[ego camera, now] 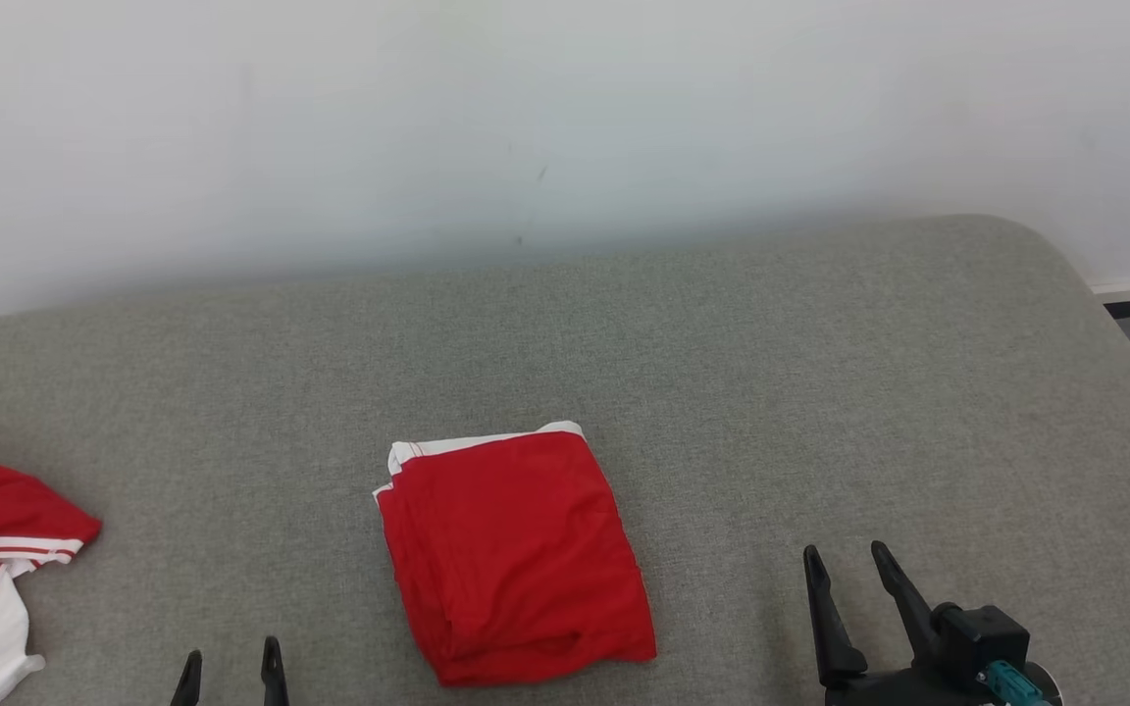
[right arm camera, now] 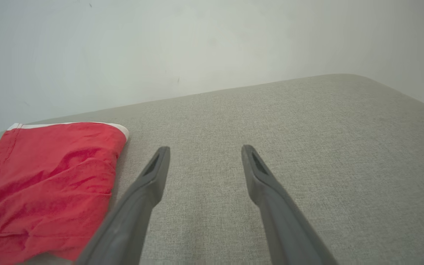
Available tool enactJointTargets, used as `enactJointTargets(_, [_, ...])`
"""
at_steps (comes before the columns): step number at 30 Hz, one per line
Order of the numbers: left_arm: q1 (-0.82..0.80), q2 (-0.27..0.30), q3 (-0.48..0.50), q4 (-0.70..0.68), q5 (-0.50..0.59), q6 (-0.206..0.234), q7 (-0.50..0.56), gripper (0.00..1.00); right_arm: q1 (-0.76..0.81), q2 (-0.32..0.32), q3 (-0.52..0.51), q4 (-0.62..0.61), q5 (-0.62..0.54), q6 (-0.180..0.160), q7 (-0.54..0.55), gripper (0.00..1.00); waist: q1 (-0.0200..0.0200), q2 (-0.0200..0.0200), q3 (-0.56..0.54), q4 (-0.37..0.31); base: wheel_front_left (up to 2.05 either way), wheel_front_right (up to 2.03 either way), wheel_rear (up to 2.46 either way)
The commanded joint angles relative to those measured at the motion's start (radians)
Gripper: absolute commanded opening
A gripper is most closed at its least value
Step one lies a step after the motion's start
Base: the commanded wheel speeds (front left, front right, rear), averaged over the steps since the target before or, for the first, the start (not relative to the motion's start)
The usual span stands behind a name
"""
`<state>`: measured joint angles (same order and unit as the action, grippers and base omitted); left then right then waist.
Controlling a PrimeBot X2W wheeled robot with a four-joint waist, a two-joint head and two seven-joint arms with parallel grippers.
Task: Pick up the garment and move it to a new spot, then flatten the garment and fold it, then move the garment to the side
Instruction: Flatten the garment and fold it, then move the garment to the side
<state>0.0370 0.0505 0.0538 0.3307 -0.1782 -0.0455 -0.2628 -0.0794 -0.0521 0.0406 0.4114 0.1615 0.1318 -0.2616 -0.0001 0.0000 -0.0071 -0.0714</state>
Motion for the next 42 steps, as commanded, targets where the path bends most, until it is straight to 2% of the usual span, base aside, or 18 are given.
enactJointTargets(1, [0.015, 0.000, 0.004, -0.005, 0.004, -0.001, -0.003, 1.00, 0.009, 0.002, 0.003, -0.002, 0.007, -0.002, -0.005, 1.00, 0.0001, 0.0000, -0.001, 0.001, 0.00, 0.00, 0.00])
enactJointTargets(12, [0.017, 0.000, -0.002, -0.024, 0.009, -0.002, -0.003, 1.00, 0.004, 0.002, 0.028, -0.001, 0.025, -0.002, -0.005, 1.00, 0.0001, 0.0000, 0.013, 0.017, 0.00, 0.00, 0.00])
enactJointTargets(24, [-0.036, 0.000, -0.100, -0.027, -0.022, 0.010, -0.003, 1.00, -0.102, 0.002, 0.094, 0.043, 0.076, -0.002, -0.004, 1.00, 0.0001, 0.0000, 0.104, 0.107, 0.00, 0.00, 0.00])
enactJointTargets(31, [-0.072, 0.000, -0.172, -0.038, -0.005, 0.005, -0.003, 1.00, -0.226, 0.001, 0.189, 0.163, 0.172, -0.002, -0.003, 1.00, 0.0001, 0.0000, 0.151, 0.162, 0.00, 0.00, 0.00])
enactJointTargets(33, [-0.087, 0.000, -0.198, -0.041, 0.002, 0.002, -0.003, 1.00, -0.288, 0.002, 0.218, 0.238, 0.209, -0.002, -0.003, 1.00, 0.0001, 0.0000, 0.166, 0.181, 0.00, 0.00, 0.00])
enactJointTargets(36, [-0.096, 0.000, -0.219, -0.044, 0.009, -0.002, -0.003, 1.00, -0.341, 0.002, 0.244, 0.325, 0.271, -0.002, 0.009, 1.00, 0.0001, 0.0000, 0.175, 0.195, 0.00, 0.00, 0.00])
enactJointTargets(42, [-0.106, 0.000, -0.237, -0.043, 0.010, -0.006, -0.003, 1.00, -0.416, 0.002, 0.286, 0.440, 0.315, -0.002, 0.021, 1.00, 0.0001, 0.0000, 0.183, 0.206, 0.00, 0.00, 0.00])
